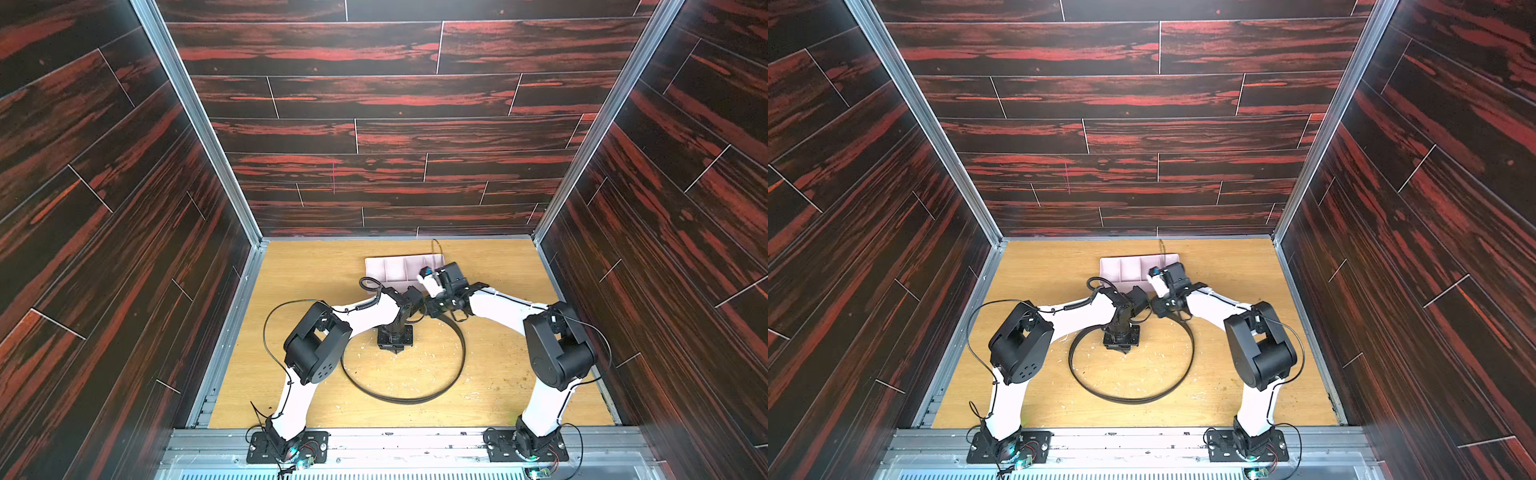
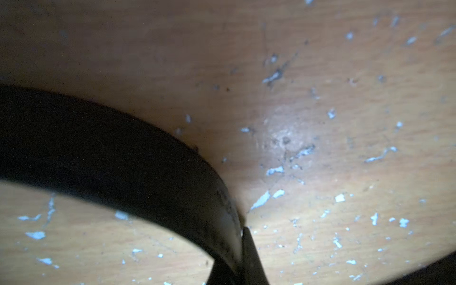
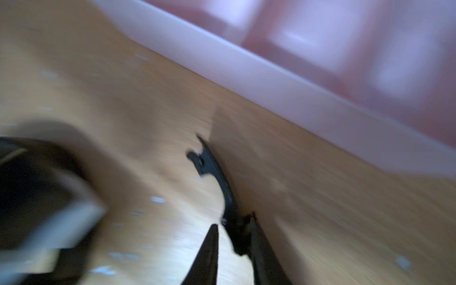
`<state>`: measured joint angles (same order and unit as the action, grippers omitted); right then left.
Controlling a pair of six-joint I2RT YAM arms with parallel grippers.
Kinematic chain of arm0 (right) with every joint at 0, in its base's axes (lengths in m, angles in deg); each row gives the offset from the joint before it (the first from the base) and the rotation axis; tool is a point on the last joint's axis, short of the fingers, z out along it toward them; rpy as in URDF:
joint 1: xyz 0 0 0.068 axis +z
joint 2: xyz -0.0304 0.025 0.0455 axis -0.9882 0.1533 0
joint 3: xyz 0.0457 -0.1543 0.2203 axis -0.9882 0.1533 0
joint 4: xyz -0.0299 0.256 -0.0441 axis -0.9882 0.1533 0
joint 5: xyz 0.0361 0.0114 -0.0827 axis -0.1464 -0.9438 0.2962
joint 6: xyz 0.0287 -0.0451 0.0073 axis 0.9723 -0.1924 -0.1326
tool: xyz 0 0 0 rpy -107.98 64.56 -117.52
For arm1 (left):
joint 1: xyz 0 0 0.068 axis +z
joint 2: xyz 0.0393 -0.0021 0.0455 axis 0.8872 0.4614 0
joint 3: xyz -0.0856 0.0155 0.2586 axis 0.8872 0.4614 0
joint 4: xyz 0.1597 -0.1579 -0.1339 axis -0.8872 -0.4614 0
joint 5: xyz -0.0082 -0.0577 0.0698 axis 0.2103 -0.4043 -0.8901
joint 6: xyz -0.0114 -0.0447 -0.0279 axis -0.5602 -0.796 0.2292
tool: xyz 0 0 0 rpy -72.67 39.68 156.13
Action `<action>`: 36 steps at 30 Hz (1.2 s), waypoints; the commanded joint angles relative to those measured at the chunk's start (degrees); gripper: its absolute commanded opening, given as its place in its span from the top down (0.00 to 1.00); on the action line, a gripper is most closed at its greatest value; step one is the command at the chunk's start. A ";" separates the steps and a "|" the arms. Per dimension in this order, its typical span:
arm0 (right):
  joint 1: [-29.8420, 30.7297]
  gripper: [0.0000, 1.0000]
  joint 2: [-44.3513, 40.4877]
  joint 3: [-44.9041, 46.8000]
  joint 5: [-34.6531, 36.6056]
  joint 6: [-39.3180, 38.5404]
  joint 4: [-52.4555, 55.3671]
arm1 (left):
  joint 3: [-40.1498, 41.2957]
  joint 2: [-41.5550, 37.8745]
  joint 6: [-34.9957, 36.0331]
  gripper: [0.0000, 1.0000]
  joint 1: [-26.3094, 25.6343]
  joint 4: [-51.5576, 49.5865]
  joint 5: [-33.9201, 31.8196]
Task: Place the belts into the storage roll
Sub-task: Roll the belt at the center of the board.
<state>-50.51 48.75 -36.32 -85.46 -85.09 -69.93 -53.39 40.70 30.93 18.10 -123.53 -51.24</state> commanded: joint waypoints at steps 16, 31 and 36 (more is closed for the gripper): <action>-3.02 0.33 -9.30 3.79 7.08 13.14 2.43 | -3.83 -8.85 -4.70 0.54 -0.31 -1.39 1.69; -4.57 0.17 -24.98 9.28 17.81 27.58 13.24 | 0.86 -11.28 -39.37 0.25 7.07 17.10 9.38; -4.49 0.17 -28.48 12.46 15.64 29.84 13.71 | -2.84 -8.83 -46.74 0.20 7.14 19.73 5.87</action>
<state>-54.94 22.13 -25.52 -69.33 -58.07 -58.48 -53.58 30.97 -7.85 25.70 -107.29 -43.33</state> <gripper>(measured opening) 0.828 0.802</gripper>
